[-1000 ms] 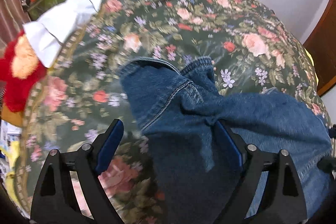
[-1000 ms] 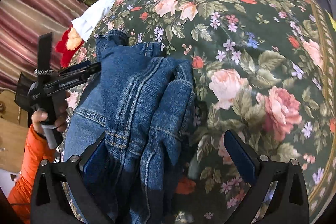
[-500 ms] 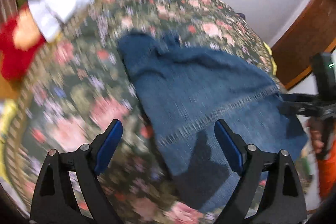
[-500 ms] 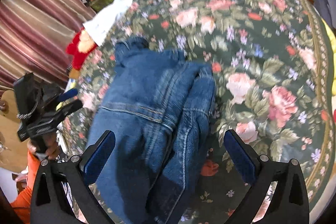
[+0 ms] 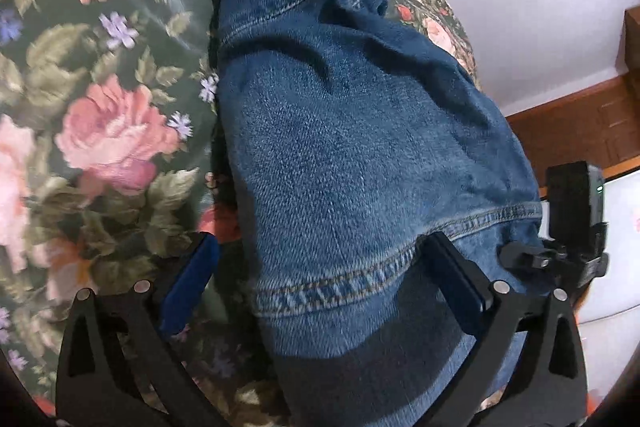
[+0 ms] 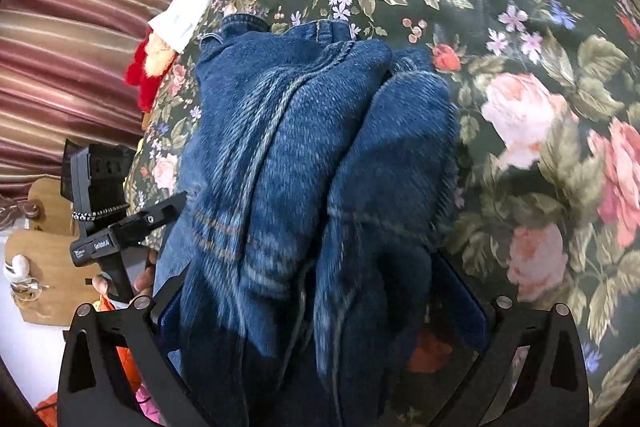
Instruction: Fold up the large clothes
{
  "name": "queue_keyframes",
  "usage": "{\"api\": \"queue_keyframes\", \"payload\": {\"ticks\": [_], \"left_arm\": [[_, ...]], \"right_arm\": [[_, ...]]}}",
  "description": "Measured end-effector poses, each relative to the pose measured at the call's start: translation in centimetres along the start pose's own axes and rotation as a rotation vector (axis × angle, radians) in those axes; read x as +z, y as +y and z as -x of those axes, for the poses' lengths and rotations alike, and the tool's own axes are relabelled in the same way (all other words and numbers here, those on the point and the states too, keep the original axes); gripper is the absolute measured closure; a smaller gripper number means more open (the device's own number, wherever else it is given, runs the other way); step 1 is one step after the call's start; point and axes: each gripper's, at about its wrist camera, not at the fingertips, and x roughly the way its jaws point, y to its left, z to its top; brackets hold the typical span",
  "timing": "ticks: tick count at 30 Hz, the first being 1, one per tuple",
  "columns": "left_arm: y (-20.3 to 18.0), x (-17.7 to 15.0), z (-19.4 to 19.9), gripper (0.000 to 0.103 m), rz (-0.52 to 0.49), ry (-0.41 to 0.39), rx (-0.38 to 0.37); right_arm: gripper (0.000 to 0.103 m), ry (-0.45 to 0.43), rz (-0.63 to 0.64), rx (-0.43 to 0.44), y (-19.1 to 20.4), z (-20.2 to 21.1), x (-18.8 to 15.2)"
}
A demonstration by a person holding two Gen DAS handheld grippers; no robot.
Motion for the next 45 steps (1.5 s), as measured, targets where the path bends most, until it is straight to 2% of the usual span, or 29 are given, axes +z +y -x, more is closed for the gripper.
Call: {"api": "queue_keyframes", "payload": {"ticks": [4, 6, 10, 12, 14, 19, 23, 30, 34, 40, 45], "left_arm": [[0.2, 0.6, -1.2, 0.0, 0.048, 0.051, -0.069], [0.0, 0.6, -1.2, 0.009, 0.041, 0.065, -0.101], [-1.7, 0.5, -0.6, 0.02, -0.019, 0.052, -0.062], [-2.7, 0.4, 0.1, 0.026, -0.052, 0.041, -0.05], [-3.5, 0.2, 0.8, 0.029, -0.071, 0.027, -0.043], [-6.4, -0.1, 3.4, 0.033, -0.166, -0.028, -0.017], [-8.2, -0.1, 6.9, 0.034, -0.216, -0.087, -0.019], [-10.8, -0.6, 15.1, 0.035, -0.303, -0.22, 0.002], [-10.2, -1.4, 19.5, 0.035, -0.335, -0.284, 0.032], [-8.2, -1.6, 22.9, 0.035, -0.322, -0.312, 0.093], [-3.8, -2.2, 22.1, 0.035, -0.279, -0.278, 0.17]], "right_arm": [[0.0, 0.002, -0.003, 0.004, 0.2, -0.9, 1.0], [0.0, -0.008, -0.015, 0.014, 0.2, -1.0, 1.2], [0.019, -0.03, -0.02, 0.042, 0.3, -0.7, 1.1], [0.025, -0.037, -0.028, 0.052, 0.3, -0.5, 0.9], [0.034, -0.041, -0.03, 0.054, 0.4, -0.1, 0.5], [0.045, -0.073, 0.0, 0.029, 2.2, 1.8, -0.4], [0.047, -0.127, 0.035, 0.016, 4.6, 4.1, -1.1], [0.047, -0.245, 0.103, 0.045, 10.3, 9.0, -2.0], [0.047, -0.302, 0.146, 0.067, 13.9, 10.6, -2.5], [0.047, -0.315, 0.158, 0.121, 18.0, 9.2, -2.9], [0.047, -0.231, 0.118, 0.159, 19.3, 4.2, -2.1]]}}
